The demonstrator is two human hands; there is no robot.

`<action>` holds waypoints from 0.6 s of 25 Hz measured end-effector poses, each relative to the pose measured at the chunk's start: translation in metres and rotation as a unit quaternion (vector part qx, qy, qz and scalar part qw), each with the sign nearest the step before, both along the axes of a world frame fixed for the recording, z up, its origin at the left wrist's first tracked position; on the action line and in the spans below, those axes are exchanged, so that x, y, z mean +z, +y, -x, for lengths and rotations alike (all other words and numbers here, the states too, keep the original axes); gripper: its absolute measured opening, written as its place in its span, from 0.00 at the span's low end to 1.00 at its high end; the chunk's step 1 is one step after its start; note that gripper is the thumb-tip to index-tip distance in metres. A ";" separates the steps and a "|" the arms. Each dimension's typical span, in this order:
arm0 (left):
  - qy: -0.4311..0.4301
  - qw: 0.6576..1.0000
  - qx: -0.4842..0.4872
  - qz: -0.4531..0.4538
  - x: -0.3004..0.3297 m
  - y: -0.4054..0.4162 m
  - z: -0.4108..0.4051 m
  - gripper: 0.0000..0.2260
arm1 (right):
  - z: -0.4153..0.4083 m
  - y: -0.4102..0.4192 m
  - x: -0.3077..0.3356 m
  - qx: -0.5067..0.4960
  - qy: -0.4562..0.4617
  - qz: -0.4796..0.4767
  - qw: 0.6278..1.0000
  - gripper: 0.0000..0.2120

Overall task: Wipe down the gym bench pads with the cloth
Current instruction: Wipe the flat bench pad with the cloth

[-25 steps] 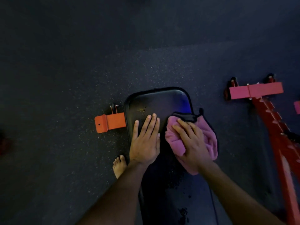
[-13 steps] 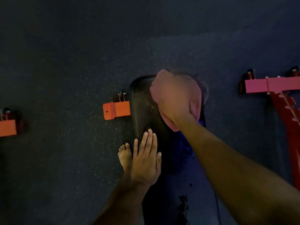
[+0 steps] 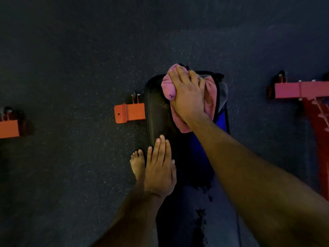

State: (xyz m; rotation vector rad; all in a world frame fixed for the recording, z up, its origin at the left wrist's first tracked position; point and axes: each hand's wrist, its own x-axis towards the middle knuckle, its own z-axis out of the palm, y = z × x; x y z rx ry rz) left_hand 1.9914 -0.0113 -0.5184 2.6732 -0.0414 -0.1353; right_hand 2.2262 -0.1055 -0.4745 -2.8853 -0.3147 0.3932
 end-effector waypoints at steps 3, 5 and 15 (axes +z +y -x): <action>-0.013 1.000 0.000 0.003 0.004 0.002 -0.001 0.28 | 0.068 -0.027 -0.001 0.049 0.005 -0.007 0.999 0.39; -0.011 1.000 -0.002 -0.005 0.003 0.004 -0.003 0.29 | 0.150 -0.057 0.006 0.095 0.032 -0.017 0.995 0.37; 0.015 1.000 -0.016 -0.015 0.011 0.002 -0.002 0.28 | 0.093 -0.052 0.002 0.023 0.009 -0.012 1.000 0.38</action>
